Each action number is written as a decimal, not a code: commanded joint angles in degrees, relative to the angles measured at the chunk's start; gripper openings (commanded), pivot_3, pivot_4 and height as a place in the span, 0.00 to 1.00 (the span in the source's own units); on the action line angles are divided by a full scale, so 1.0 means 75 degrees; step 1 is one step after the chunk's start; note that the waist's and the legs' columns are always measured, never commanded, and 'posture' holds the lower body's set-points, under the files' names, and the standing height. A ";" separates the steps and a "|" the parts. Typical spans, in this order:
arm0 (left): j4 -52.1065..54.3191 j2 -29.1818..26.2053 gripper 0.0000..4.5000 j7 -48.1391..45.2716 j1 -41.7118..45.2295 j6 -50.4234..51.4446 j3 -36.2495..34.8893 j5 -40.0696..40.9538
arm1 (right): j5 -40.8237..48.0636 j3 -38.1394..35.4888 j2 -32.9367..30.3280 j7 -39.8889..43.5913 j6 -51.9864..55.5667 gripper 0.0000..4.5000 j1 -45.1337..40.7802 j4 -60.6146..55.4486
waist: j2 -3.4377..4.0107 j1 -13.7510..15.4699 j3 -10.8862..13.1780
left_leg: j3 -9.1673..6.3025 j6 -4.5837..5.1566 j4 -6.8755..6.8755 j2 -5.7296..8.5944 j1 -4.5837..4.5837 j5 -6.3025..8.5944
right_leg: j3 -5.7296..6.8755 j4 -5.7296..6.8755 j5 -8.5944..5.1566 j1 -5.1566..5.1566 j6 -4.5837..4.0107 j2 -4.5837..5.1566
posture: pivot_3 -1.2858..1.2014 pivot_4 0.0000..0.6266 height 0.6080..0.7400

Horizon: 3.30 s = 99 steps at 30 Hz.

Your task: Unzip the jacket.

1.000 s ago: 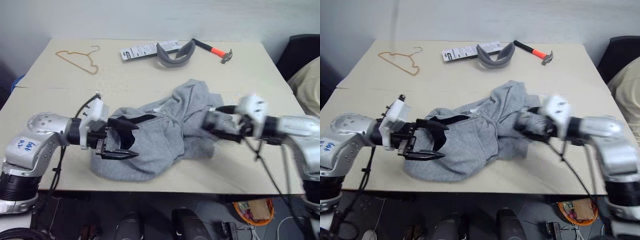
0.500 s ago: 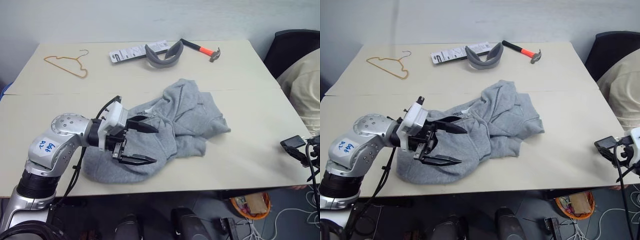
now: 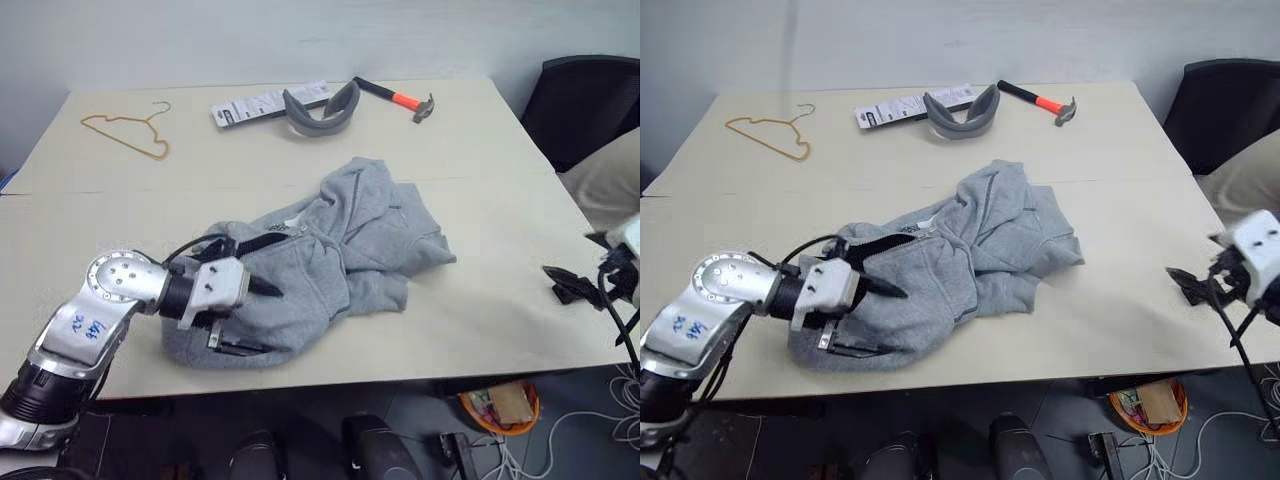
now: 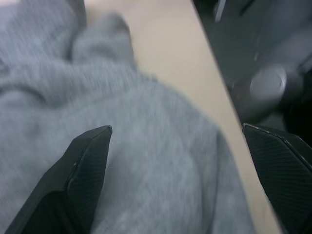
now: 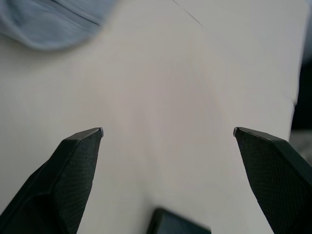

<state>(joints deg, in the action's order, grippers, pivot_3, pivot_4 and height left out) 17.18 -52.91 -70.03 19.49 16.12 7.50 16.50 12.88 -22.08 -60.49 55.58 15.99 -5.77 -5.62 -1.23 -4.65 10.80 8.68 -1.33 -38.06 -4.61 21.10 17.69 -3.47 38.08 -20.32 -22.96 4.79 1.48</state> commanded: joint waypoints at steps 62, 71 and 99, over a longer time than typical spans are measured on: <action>-0.3349 -0.0477 0.08 0.0257 0.0897 -0.2774 -0.0223 -0.1829 | -0.1635 0.3407 0.1447 0.0269 -0.2989 0.43 -0.2459 0.1398 | -0.0003 -0.0026 0.0002 | 0.0144 0.0005 0.0003 -0.0032 -0.0114 0.0030 | -0.0020 0.0047 -0.0011 0.0026 -0.0023 0.0011 | 0.52 0.24 1.00; -0.3934 -0.0502 0.08 0.0190 0.1052 -0.3053 -0.0304 -0.1938 | -0.1611 0.3550 0.1550 0.0726 -0.3557 0.01 -0.2912 0.2154 | -0.0004 0.0002 0.0002 | 0.0167 0.0009 -0.0001 -0.0029 -0.0102 0.0032 | -0.0013 0.0040 -0.0011 0.0020 -0.0023 0.0018 | 0.52 0.24 1.00; -0.6266 -0.1098 0.08 -0.0132 0.0924 -0.3859 -0.0911 -0.1574 | -0.0066 0.1640 0.0037 0.1415 -0.3040 0.12 -0.0184 0.0542 | -0.0005 -0.0031 0.0002 | 0.0183 0.0004 -0.0010 -0.0047 -0.0090 0.0040 | -0.0047 0.0092 -0.0015 -0.0038 -0.0027 0.0014 | 0.52 0.24 1.00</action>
<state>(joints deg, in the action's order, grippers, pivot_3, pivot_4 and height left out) -31.90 -59.70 -68.56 28.23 -15.97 1.07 3.22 11.63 -6.70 -58.63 67.60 -9.09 -7.92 1.09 -1.27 -4.89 10.81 10.04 -1.31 -38.15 -4.96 20.42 17.99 -3.81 38.77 -20.44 -23.24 4.58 1.57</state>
